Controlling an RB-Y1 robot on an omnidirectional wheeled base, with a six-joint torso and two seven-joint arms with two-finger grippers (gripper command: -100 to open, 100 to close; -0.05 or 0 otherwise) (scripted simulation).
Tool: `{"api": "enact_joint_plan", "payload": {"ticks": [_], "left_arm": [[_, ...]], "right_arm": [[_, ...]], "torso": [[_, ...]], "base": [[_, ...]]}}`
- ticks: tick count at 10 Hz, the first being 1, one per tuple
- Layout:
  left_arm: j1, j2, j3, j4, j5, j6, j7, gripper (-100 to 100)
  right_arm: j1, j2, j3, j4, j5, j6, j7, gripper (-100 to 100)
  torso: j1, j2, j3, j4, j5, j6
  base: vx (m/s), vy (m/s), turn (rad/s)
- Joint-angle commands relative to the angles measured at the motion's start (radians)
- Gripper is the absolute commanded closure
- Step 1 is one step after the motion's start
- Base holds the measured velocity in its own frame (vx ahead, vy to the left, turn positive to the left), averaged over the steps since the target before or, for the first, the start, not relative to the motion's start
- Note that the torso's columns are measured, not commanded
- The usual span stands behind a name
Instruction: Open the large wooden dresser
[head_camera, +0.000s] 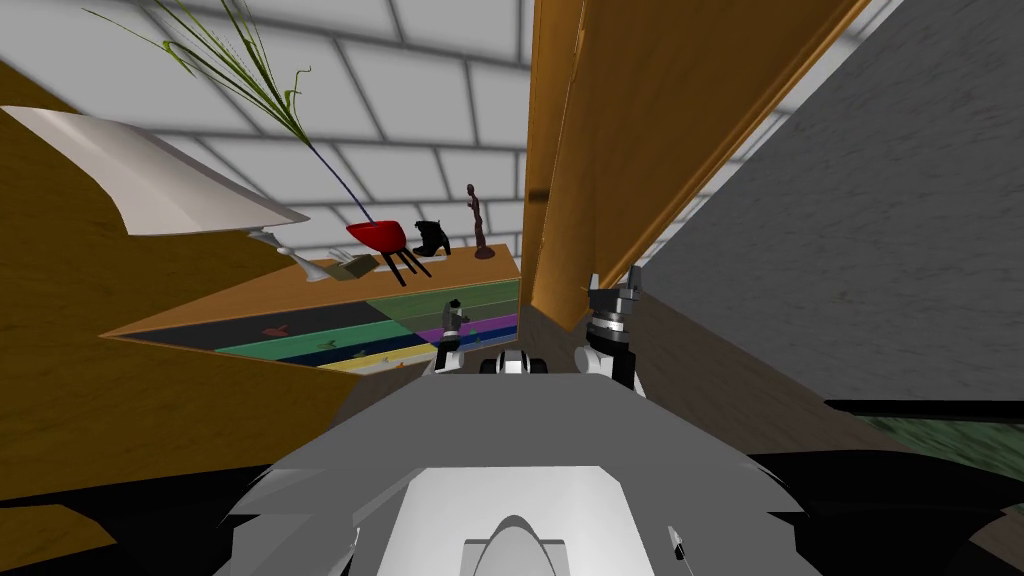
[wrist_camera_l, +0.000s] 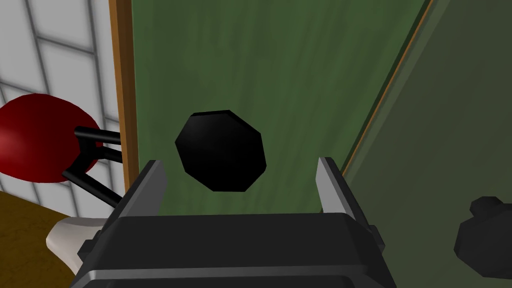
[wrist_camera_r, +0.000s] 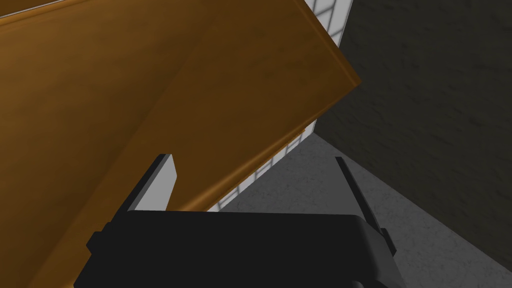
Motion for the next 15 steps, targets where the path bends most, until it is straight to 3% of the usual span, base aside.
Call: {"api": "enact_joint_plan", "payload": {"ticks": [1,15], "left_arm": [[-0.017,0.003,0.007,-0.014,0.006,0.051,-0.002,-100],[-0.13,0.02,0.048,-0.095,0.042,0.365,-0.015,-100]], "right_arm": [[0.0,0.0,0.0,0.0,0.0,0.0,0.0,0],[0.0,0.0,0.0,0.0,0.0,0.0,0.0,0]], "torso": [[0.0,0.0,0.0,0.0,0.0,0.0],[0.0,0.0,0.0,0.0,0.0,0.0]], "base": [[-0.028,-0.021,0.024],[-0.037,-0.025,0.025]]}}
